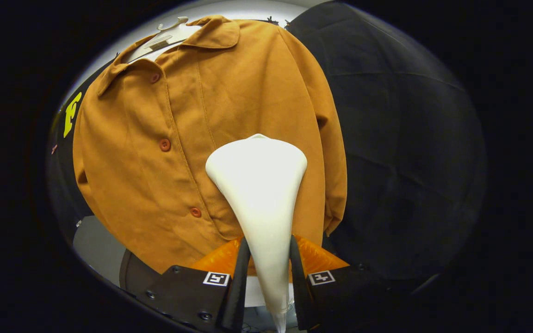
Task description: Iron the clothes twice with a garment steamer, once on the left side and once on the right side.
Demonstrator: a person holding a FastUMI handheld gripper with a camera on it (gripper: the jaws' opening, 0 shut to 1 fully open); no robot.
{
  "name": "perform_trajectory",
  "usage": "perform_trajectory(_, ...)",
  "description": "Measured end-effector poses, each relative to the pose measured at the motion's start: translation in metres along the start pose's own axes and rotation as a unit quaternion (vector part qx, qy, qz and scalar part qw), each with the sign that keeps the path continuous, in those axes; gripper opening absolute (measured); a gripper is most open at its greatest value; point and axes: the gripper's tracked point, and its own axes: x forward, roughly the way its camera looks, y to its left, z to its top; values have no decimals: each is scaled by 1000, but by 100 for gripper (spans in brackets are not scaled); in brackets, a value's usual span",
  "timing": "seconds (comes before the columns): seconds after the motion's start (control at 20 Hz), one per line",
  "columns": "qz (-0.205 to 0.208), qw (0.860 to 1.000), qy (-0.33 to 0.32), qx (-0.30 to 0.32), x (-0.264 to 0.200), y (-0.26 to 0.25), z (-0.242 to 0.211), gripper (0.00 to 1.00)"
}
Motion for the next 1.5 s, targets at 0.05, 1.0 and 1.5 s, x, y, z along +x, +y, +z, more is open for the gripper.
perform_trajectory(0.05, -1, 1000, 5, 1, 2, 0, -4, 47)
perform_trajectory(1.0, 8, 987, -161, -22, -109, 53, 85, 46)
perform_trajectory(1.5, 65, 969, -231, -58, -198, 188, 113, 46)
